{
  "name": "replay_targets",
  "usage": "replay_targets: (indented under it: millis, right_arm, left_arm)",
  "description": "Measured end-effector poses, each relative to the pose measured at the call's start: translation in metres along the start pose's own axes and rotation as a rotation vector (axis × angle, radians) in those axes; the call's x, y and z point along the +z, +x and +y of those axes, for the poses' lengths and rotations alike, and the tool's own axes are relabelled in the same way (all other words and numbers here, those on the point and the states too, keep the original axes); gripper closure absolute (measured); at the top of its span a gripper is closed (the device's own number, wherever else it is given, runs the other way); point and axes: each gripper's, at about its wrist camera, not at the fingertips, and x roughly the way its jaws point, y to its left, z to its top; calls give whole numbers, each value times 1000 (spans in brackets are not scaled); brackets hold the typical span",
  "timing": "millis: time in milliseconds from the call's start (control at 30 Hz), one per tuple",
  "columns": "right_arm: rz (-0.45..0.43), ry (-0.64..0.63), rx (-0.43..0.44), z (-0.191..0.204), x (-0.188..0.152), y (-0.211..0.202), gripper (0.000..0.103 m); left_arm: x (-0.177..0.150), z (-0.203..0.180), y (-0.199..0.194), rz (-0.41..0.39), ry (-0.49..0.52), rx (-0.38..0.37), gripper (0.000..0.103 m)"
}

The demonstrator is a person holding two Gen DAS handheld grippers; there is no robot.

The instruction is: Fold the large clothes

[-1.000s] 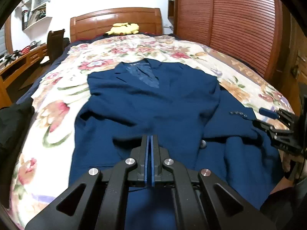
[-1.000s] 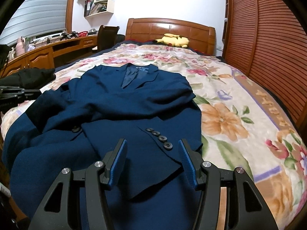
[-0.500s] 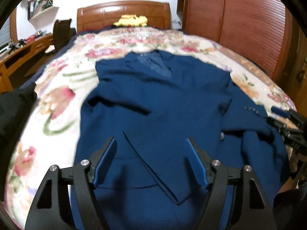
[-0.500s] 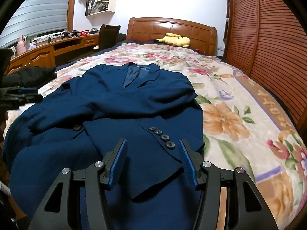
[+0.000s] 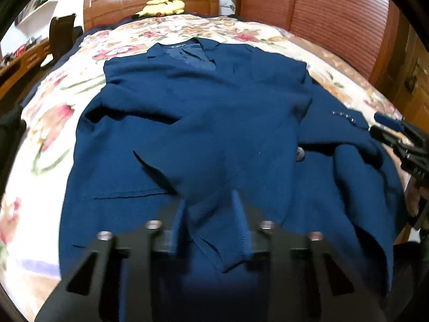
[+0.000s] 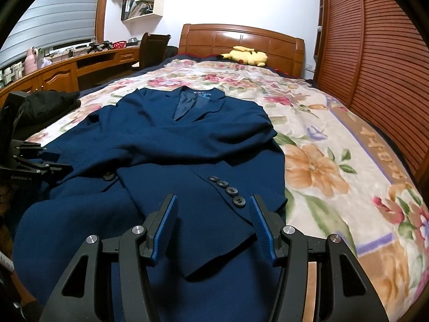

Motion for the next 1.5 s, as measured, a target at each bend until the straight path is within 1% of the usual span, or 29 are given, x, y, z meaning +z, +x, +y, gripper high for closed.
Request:
replay_targets:
  millis: [33,67,133,200,300,400,433,600,700,800,967,1033,1133,1267,1500]
  right_arm:
    - [0,0,0,0,0,0,46]
    - [1,-1,0,0,0,0,46]
    - [0,-1,0,0,0,0,46]
    - [0,0,0,0,0,0,46]
    - [1,-1,0,0,0,0,46]
    - [4,-5,0,0,0,0,46]
    - [4,-5,0,-1,0,0,46]
    - [4,-6,2,-1,0,0,46]
    - [3,-7,2,-1,0,0,46]
    - [2,-7,4,-1,0,0,46]
    - [3,-5,4,-3,-1,-1,46]
    - [2,0,5,-4,-1,-1,46]
    - [2,4,7,-5,-1,0,46]
    - [7,2,7,-4,-1,2,46]
    - [17,2,7,-5,-2,3,46]
  left_arm:
    - [1,0,-1,5,5,-16,89]
    - [3,1,-4,5,6,-22,91]
    - [8,0,-11,-18,24,3,92]
    - [15,0,-23,-70,41,41,93]
    - [28,8,-44,-142,23,67,93]
    - [42,15,-63,-214,24,134,93]
    - [45,18,-65,-225,24,144,93]
    - [61,33,-69,-243,12,185,93]
    - [59,37,-66,-240,7,197,93]
    - [47,33,-63,-240,21,172,93]
    - [16,19,-57,-188,39,113,93]
    - [2,13,-52,-161,51,101,93]
    - [-13,5,-48,-146,59,79,93]
    - [-20,-6,-50,-148,70,43,93]
    - [-28,-18,-54,-148,94,8,93]
